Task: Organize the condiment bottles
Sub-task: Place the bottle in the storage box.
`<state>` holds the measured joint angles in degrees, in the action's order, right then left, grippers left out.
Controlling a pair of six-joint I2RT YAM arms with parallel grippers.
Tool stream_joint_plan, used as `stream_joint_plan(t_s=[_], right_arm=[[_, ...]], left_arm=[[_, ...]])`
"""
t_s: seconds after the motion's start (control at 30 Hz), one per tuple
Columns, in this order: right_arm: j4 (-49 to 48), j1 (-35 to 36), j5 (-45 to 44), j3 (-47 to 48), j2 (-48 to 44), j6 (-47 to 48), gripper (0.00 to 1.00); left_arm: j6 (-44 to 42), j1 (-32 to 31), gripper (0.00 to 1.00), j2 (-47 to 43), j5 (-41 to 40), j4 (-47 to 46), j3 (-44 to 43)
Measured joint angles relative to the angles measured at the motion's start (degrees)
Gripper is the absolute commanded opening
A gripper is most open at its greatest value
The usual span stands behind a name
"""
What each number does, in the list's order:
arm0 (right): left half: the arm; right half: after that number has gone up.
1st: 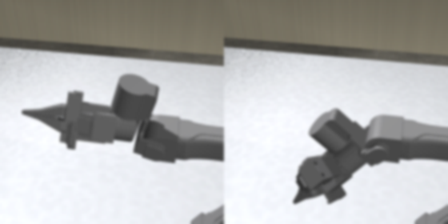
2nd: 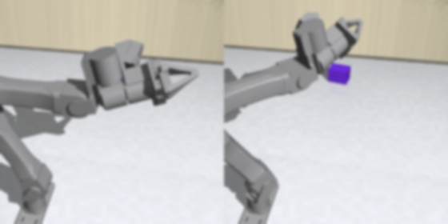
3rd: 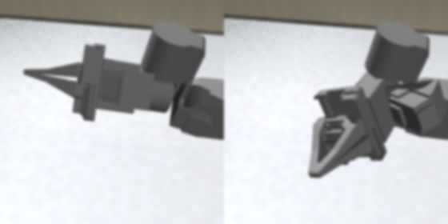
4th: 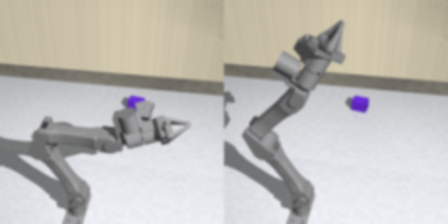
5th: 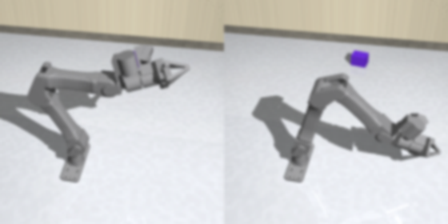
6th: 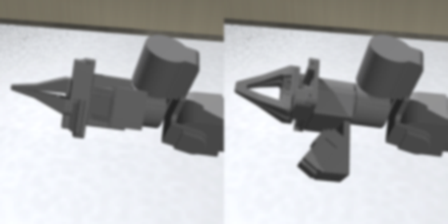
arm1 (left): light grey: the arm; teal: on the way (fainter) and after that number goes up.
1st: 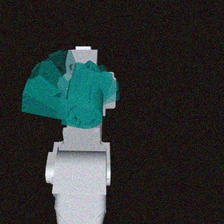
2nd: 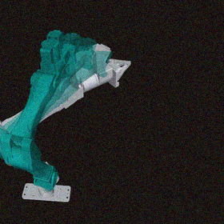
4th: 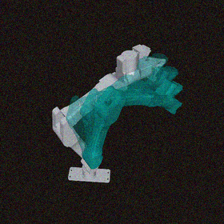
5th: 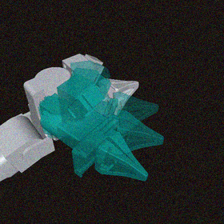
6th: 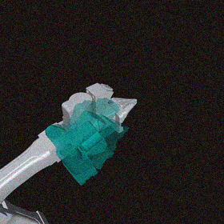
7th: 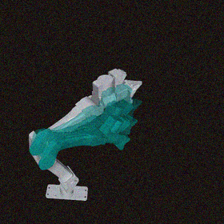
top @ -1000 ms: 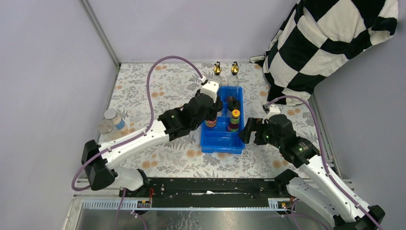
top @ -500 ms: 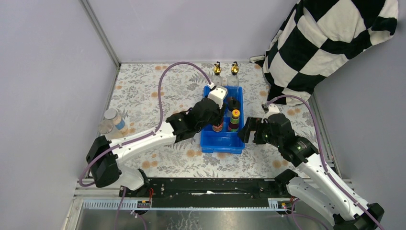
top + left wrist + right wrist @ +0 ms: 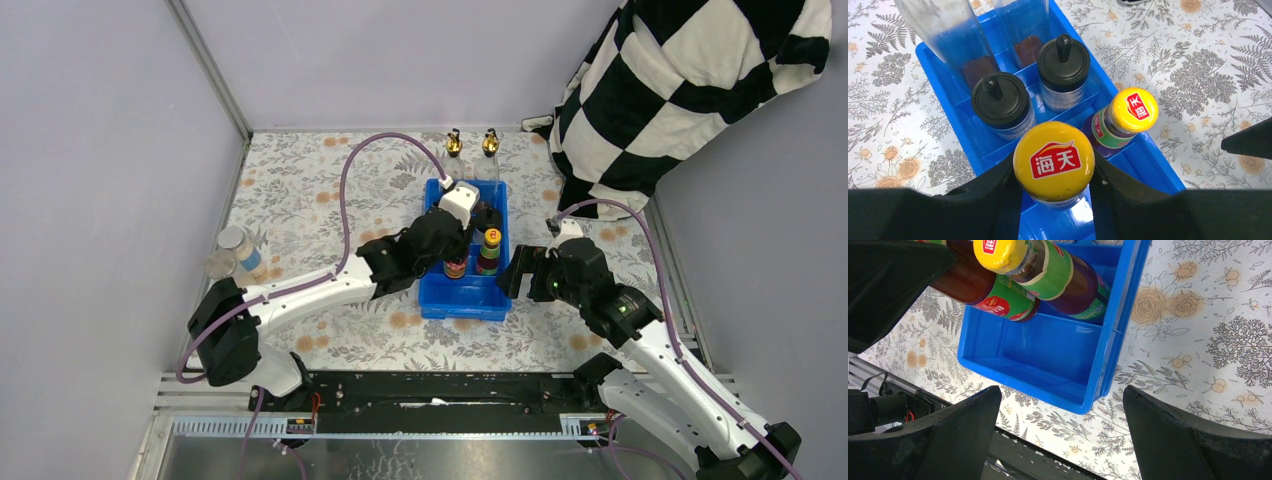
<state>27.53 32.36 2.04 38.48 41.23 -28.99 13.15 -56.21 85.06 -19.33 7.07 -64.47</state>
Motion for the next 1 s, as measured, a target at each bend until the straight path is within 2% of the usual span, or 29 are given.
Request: stream_joint_plan(t_s=[0.57, 1.0], right_arm=[[-0.04, 0.00, 0.00, -0.52, 0.02, -0.04, 1.00], [-0.07, 0.00, 0.00, -0.55, 0.04, -0.04, 1.00]], left_arm=[[-1.75, 0.13, 0.18, 0.59, -3.21, -1.16, -0.09], [-1.97, 2.69, 0.18, 0.96, -3.74, -2.32, 1.36]])
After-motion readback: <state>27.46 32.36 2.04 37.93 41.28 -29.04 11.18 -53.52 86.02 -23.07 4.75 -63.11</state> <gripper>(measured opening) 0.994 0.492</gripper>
